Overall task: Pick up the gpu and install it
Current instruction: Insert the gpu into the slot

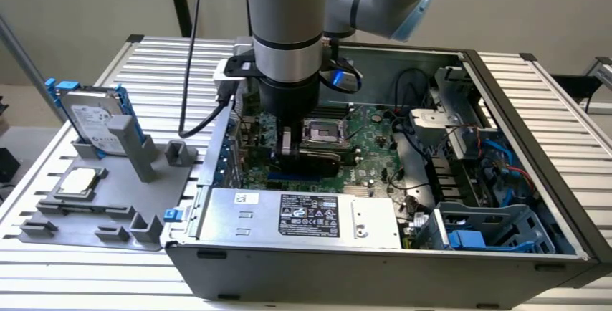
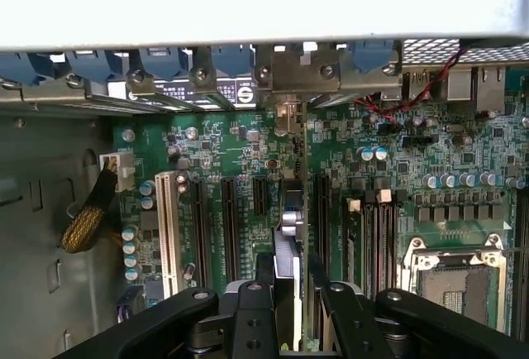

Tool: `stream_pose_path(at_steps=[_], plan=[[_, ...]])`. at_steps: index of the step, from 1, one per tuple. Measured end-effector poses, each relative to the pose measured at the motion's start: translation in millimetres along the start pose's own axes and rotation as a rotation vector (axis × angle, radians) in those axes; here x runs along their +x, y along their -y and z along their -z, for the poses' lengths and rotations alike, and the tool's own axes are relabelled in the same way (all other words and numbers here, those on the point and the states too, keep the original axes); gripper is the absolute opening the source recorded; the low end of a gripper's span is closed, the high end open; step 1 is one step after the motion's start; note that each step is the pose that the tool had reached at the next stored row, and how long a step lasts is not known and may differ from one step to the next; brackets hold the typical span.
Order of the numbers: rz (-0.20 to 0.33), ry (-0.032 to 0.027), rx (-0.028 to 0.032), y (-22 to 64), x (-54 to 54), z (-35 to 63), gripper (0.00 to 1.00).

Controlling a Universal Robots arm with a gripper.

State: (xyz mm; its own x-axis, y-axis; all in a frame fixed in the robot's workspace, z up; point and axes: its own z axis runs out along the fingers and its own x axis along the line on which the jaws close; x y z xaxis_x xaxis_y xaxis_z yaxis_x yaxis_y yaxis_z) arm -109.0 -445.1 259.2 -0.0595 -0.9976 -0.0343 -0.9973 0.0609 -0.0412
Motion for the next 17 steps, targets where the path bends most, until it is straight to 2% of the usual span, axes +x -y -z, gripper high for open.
stream_pose_path(at_steps=[3, 9, 17], plan=[[0.026, 0.0010, -0.0010, -0.5, 0.1, 0.0, 0.27], [0.030, 0.0013, -0.0011, -0.5, 0.1, 0.0, 0.27], [-0.003, 0.0000, 0.0000, 0.4, 0.1, 0.0, 0.27]])
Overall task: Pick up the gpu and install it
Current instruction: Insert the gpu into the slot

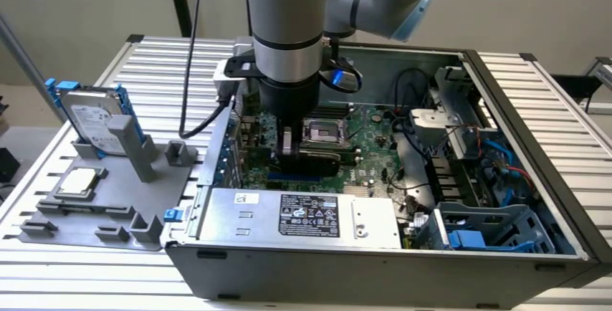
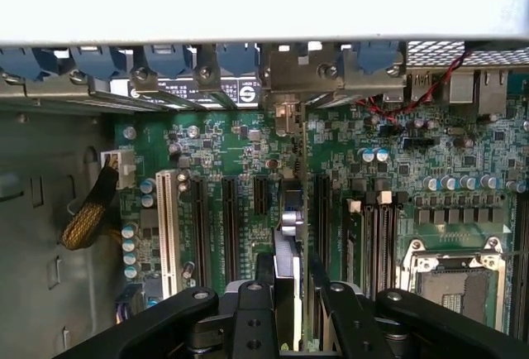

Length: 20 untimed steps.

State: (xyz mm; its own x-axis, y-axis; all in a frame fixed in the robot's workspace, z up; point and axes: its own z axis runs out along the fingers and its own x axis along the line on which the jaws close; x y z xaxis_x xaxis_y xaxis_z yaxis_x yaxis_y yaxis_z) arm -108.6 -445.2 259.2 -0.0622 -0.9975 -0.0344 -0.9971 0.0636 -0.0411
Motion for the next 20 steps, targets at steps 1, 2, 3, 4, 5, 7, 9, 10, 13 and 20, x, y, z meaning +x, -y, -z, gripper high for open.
stream_pose_path(at_steps=[1, 2, 3, 4, 5, 7, 9, 10, 13, 20], plan=[[-0.003, -0.0001, 0.0001, 0.0, 0.0, 0.0, 0.27], [-0.005, -0.0003, 0.0001, 0.1, 0.0, 0.0, 0.27], [-0.006, -0.0003, 0.0002, 0.0, 0.0, 0.0, 0.27], [-0.006, -0.0004, 0.0002, 0.0, 0.0, -0.1, 0.27], [-0.007, -0.0004, 0.0003, -0.3, 0.0, -0.2, 0.27], [-0.007, -0.0002, 0.0003, -1.0, 0.1, -0.8, 0.27], [-0.009, -0.0003, 0.0005, -2.1, 0.1, -1.2, 0.27], [-0.009, -0.0004, 0.0005, -2.4, 0.1, -1.3, 0.27], [-0.010, -0.0004, 0.0004, -2.7, 0.0, -1.5, 0.27], [-0.011, -0.0004, 0.0004, -2.7, 0.0, -2.4, 0.27]])
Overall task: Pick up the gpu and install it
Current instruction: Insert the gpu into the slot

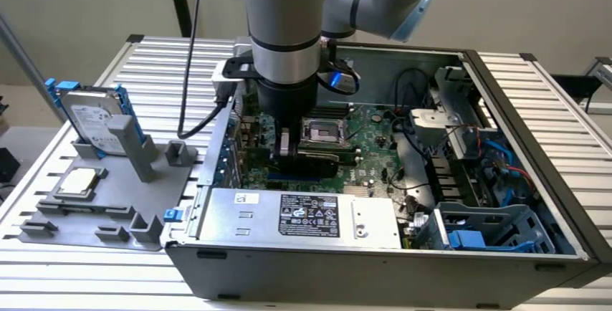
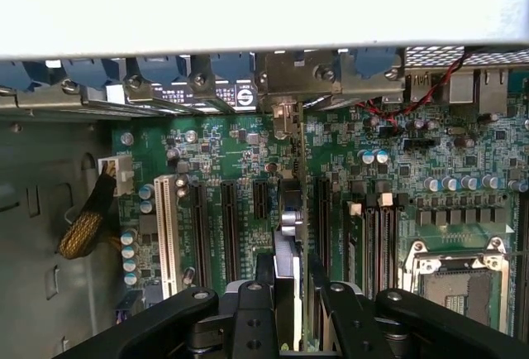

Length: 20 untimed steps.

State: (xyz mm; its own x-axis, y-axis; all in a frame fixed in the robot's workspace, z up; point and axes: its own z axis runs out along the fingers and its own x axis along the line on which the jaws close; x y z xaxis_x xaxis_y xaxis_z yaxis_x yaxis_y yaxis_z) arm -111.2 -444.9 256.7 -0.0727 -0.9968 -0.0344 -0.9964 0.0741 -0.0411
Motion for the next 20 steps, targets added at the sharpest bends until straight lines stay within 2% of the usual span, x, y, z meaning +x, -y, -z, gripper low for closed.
stream_pose_path(at_steps=[20], plan=[[0.000, 0.0000, 0.0000, -0.3, -2.4, -1.7, 0.27]])
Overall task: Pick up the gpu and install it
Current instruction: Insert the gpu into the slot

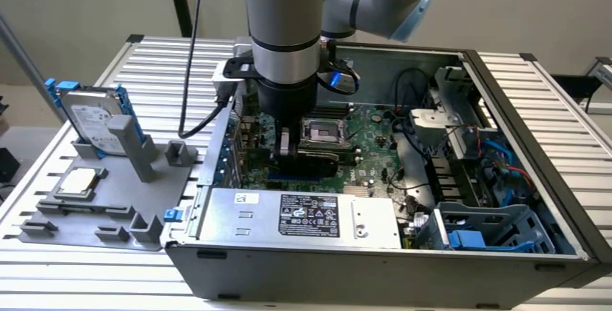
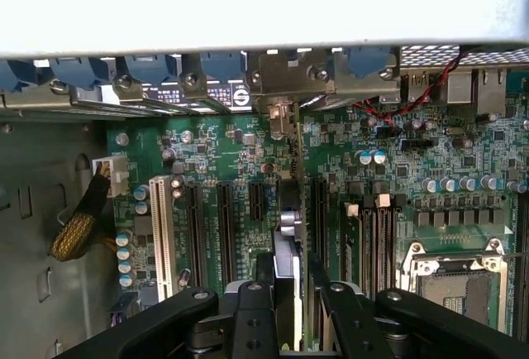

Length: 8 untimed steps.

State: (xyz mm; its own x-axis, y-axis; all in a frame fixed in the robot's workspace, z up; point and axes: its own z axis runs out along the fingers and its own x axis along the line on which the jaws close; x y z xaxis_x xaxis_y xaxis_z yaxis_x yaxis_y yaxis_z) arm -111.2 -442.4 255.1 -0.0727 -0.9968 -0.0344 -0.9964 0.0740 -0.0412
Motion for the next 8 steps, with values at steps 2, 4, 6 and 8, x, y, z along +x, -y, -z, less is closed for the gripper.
stream_pose_path(at_steps=[2, 4, 6, 8], plan=[[0.000, 0.0001, 0.0000, 0.0, 0.5, -0.1, 0.27], [0.000, 0.0002, -0.0001, 0.1, 1.2, -0.3, 0.27], [0.000, 0.0002, 0.0001, 0.1, 1.8, -0.7, 0.27], [0.000, 0.0001, 0.0000, 0.1, 2.2, -1.4, 0.27]])
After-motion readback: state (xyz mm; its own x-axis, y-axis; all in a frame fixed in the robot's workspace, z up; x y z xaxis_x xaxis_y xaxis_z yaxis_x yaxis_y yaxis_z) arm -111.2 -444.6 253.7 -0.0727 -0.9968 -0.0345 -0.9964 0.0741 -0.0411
